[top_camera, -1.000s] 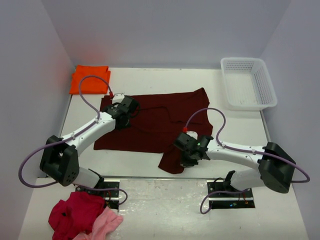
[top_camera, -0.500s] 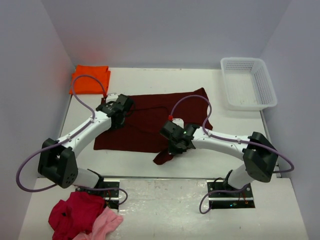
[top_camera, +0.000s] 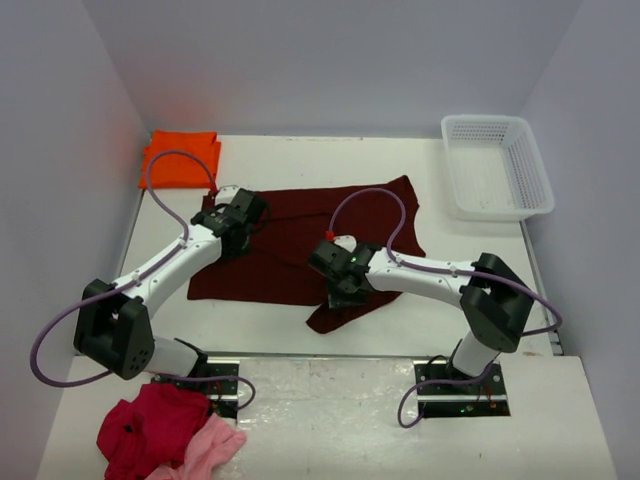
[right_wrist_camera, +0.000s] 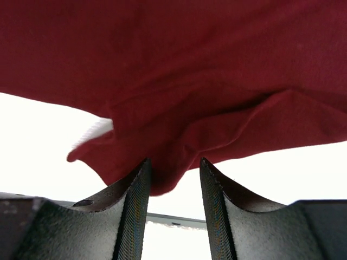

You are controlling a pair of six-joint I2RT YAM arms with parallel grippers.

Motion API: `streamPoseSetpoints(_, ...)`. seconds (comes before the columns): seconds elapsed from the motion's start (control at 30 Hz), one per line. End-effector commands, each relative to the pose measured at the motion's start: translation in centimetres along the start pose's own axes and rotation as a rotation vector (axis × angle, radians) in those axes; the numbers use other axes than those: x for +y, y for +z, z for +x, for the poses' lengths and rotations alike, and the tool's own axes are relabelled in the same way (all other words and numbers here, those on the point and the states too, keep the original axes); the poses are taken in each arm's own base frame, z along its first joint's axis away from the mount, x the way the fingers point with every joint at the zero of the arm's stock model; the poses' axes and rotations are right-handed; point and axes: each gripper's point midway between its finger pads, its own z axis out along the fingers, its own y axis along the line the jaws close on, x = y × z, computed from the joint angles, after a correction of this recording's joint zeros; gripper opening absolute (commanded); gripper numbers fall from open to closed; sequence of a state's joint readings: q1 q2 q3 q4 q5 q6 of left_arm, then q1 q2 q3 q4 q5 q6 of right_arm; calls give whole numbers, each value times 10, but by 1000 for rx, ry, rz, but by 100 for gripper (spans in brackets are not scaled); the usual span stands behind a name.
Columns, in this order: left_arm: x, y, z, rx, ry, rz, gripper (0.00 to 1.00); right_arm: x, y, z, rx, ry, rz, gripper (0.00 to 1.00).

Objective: Fold and stack the t-shirts
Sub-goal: Grap the side of the flattened tshirt closest away from the robot with both arms

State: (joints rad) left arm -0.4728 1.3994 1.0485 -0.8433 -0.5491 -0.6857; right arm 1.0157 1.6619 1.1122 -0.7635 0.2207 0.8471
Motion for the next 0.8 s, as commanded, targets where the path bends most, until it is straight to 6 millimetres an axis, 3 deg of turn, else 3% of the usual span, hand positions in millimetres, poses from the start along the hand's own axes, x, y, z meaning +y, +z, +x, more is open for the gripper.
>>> streamPoseSetpoints(0.0, 2, 1, -1, -30, 17, 4, 32, 2, -13, -20, -69, -4, 17, 43)
streamPoseSetpoints(0.13, 6, 0, -1, -46, 21, -5, 32, 4, -15, -21, -61, -3, -23, 43)
streamPoseSetpoints(0.27, 6, -1, 0, -40, 31, 3, 32, 13, -8, -40, -110, -44, -46, 41)
streamPoseSetpoints(0.37, 6, -2, 0, -44, 31, 6, 32, 5, -20, -54, -169, -5, -22, 41)
streamPoseSetpoints(0.47, 10, -4, -2, -59, 28, 0, 32, -2, -29, -45, -161, 48, -48, 41)
streamPoseSetpoints(0.6, 10, -6, -3, -68, 26, 5, 32, -9, -17, -19, -116, 71, -91, 41)
streamPoseSetpoints(0.77, 10, -5, 0, -62, 32, 5, 32, -2, -5, -9, -100, 95, -147, 40)
